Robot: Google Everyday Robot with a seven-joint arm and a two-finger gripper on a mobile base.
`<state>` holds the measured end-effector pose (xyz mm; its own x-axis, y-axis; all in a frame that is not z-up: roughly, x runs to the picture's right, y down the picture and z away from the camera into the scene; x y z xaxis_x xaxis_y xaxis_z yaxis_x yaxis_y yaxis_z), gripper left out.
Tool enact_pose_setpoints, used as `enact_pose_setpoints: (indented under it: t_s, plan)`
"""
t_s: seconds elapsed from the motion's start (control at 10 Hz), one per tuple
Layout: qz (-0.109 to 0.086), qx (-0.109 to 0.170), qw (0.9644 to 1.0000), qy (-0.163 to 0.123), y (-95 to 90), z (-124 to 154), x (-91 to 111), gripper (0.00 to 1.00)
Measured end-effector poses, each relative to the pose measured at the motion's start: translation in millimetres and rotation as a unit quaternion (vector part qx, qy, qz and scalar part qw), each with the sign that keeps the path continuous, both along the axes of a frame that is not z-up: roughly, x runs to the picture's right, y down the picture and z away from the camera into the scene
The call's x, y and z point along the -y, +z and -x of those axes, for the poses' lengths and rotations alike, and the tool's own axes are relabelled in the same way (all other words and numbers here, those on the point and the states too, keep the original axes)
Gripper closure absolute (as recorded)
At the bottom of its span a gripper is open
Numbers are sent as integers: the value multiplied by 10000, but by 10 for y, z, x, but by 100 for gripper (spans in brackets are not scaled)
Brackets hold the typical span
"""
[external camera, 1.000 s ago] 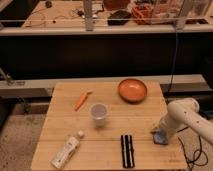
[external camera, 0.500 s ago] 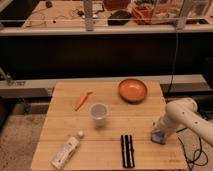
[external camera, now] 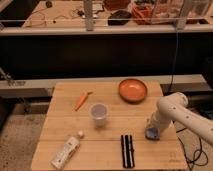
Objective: Place the white sponge in the ceramic bowl
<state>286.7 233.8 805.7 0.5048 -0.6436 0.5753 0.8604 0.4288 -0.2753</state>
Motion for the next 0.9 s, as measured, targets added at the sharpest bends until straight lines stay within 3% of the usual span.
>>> enact_pose_setpoints:
  t_s: [0.3,0.7,0.9]
  plan:
    - [-71,34,10000,-44,35,199,232,95]
    - [-135,54,9998,-123,-3,273,377,95]
    - [-224,42,9996,-142,12,354,579,95]
